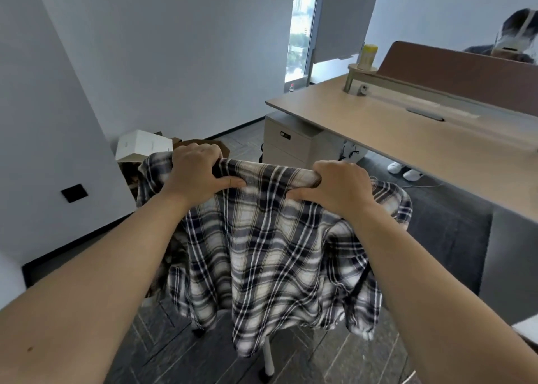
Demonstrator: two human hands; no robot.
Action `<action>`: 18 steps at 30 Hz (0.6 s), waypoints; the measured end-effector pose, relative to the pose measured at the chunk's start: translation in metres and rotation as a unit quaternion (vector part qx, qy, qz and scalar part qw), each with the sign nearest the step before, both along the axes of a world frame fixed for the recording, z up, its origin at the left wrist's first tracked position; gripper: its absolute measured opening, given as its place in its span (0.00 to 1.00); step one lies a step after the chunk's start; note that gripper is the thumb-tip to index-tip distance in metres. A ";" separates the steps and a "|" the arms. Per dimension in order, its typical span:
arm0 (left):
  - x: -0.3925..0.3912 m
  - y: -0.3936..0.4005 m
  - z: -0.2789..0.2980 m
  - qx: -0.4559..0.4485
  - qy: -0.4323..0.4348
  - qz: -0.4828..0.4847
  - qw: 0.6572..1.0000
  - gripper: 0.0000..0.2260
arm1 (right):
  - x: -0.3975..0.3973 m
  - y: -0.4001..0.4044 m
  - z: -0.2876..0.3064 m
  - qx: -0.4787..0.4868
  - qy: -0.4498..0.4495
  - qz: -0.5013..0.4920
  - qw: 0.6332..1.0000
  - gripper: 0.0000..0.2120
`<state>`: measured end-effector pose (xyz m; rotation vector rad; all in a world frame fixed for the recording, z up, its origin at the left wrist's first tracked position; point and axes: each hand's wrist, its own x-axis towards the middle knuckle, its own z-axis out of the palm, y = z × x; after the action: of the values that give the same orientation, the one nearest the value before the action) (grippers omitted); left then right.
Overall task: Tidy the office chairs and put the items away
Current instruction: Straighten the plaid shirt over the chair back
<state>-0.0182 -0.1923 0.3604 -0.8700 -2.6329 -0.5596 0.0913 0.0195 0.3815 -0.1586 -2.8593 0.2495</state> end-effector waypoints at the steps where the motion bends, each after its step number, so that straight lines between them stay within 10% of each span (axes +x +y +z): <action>1: -0.002 0.001 -0.001 0.000 0.003 -0.002 1.000 0.39 | 0.000 0.001 -0.001 0.001 0.006 0.002 1.000 0.29; 18: -0.024 0.097 -0.003 0.006 -0.021 -0.099 0.995 0.25 | 0.016 0.065 -0.010 0.004 0.033 -0.112 0.993 0.27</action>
<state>-0.0417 -0.0956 0.3569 -1.1355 -2.5946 -0.6480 0.1076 0.0846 0.3720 -0.4562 -2.7455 0.1940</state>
